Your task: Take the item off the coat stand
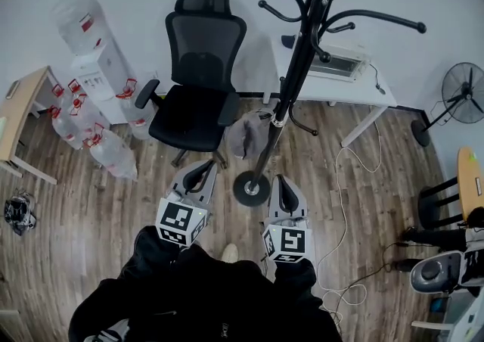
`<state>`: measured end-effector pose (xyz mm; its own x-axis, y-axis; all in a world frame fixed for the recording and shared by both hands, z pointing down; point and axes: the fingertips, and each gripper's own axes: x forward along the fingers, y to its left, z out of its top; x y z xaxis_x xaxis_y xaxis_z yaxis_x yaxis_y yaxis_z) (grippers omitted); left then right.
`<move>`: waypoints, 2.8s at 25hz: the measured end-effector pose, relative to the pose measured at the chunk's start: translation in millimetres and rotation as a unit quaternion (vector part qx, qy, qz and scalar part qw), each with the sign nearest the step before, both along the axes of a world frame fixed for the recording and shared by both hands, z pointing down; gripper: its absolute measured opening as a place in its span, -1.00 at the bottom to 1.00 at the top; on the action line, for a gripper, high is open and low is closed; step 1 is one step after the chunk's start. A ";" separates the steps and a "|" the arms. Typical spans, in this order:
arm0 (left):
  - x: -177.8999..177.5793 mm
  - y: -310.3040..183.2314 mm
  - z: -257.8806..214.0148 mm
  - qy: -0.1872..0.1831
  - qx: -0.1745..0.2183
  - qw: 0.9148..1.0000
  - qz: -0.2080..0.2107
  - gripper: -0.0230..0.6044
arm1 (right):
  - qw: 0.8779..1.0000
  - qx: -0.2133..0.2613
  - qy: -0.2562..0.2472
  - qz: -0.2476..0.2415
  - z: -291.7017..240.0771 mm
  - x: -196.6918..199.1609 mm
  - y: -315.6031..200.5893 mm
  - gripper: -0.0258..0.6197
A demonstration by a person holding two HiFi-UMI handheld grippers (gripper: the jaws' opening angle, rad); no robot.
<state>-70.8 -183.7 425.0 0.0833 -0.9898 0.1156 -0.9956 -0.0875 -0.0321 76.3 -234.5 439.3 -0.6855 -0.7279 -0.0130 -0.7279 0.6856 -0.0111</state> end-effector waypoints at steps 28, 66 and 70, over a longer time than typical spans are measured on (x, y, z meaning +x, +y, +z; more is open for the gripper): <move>-34.0 -171.7 57.9 0.001 -0.084 0.973 0.216 -0.53 | 0.979 -0.046 0.016 0.196 24.0 -38.3 -98.5 -0.87; -34.1 -211.0 90.2 -0.016 -0.144 0.966 0.215 -0.84 | 0.959 -0.063 0.021 0.277 33.7 -8.2 -86.9 -0.87; -35.8 -206.0 73.3 -0.014 -0.129 0.969 0.210 -0.84 | 0.961 -0.058 0.021 0.269 28.4 -10.8 -85.2 -0.87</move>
<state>-106.6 -389.7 498.3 0.4657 -0.8073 0.3625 -0.8694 -0.4938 0.0173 65.5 -319.7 467.7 -0.2077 -0.9720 0.1094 -0.9782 0.2058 -0.0286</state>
